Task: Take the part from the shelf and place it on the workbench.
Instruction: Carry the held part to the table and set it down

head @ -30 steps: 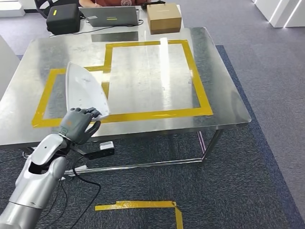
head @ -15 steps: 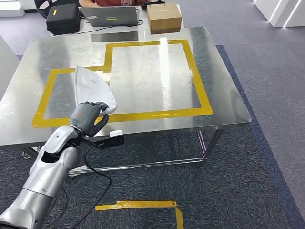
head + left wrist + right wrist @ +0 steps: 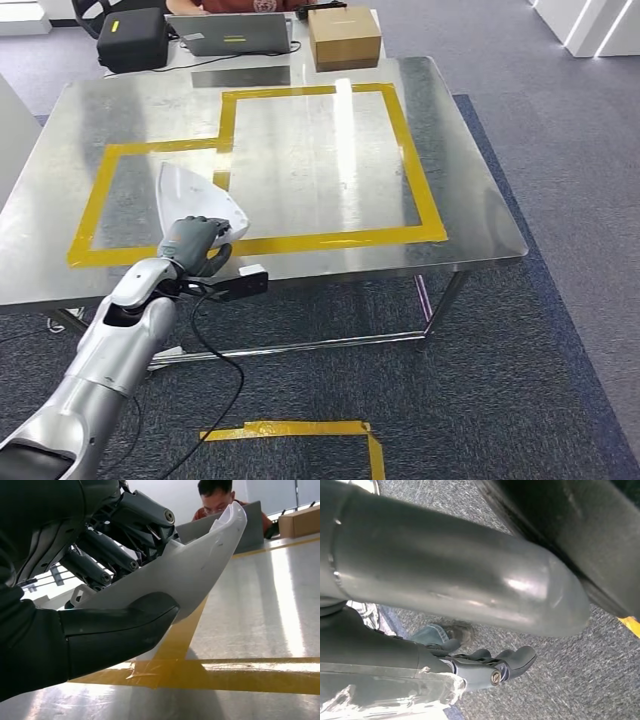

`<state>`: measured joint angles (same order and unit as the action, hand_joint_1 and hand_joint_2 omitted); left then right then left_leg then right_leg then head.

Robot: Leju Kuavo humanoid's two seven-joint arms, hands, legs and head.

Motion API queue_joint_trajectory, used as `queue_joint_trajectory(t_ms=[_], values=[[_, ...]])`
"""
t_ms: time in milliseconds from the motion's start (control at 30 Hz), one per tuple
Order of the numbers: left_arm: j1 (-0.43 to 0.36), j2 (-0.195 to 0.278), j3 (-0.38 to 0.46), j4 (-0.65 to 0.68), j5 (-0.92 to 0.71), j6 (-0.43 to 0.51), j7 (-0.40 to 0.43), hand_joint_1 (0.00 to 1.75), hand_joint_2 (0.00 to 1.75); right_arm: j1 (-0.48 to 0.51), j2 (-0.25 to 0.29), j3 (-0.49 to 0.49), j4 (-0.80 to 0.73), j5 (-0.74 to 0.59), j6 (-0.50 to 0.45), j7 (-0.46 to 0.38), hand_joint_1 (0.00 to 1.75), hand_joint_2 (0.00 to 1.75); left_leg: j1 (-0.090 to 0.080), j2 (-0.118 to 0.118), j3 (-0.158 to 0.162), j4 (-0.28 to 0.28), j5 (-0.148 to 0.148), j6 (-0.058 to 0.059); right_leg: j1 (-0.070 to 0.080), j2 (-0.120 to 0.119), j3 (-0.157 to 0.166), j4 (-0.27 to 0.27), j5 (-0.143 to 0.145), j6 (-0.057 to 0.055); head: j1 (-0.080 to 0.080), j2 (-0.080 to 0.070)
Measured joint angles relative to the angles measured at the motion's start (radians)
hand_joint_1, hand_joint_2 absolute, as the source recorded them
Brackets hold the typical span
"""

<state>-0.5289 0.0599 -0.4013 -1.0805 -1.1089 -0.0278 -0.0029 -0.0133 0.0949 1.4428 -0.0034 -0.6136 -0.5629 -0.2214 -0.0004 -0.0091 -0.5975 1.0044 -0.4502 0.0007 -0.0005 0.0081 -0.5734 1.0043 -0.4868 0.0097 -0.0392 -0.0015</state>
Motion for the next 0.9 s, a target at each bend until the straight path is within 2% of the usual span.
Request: queue_joint_trajectory(t_ms=[333,700,900], values=[[-0.076,-0.037,0.006,0.111,-0.035,0.013,0.069,1.75,1.75,-0.003,0.002,-0.017,-0.015,0.008,0.029,0.028,0.0,0.0,0.0,0.0,0.0,0.0,0.0,0.0,0.0,0.0,0.0,0.0,0.0,0.0,0.0,0.0],[-0.109,-0.038,0.015,0.178,-0.057,0.026,0.101,1.75,1.75,-0.003,0.001,-0.03,-0.027,0.004,0.03,0.033,0.0,0.0,0.0,0.0,0.0,0.0,0.0,0.0,0.0,0.0,0.0,0.0,0.0,0.0,0.0,0.0],[-0.139,-0.036,0.037,0.223,-0.107,0.058,0.161,1.75,1.75,-0.002,0.001,-0.038,-0.028,-0.001,0.034,0.039,0.0,0.0,0.0,0.0,0.0,0.0,0.0,0.0,0.0,0.0,0.0,0.0,0.0,0.0,0.0,0.0]])
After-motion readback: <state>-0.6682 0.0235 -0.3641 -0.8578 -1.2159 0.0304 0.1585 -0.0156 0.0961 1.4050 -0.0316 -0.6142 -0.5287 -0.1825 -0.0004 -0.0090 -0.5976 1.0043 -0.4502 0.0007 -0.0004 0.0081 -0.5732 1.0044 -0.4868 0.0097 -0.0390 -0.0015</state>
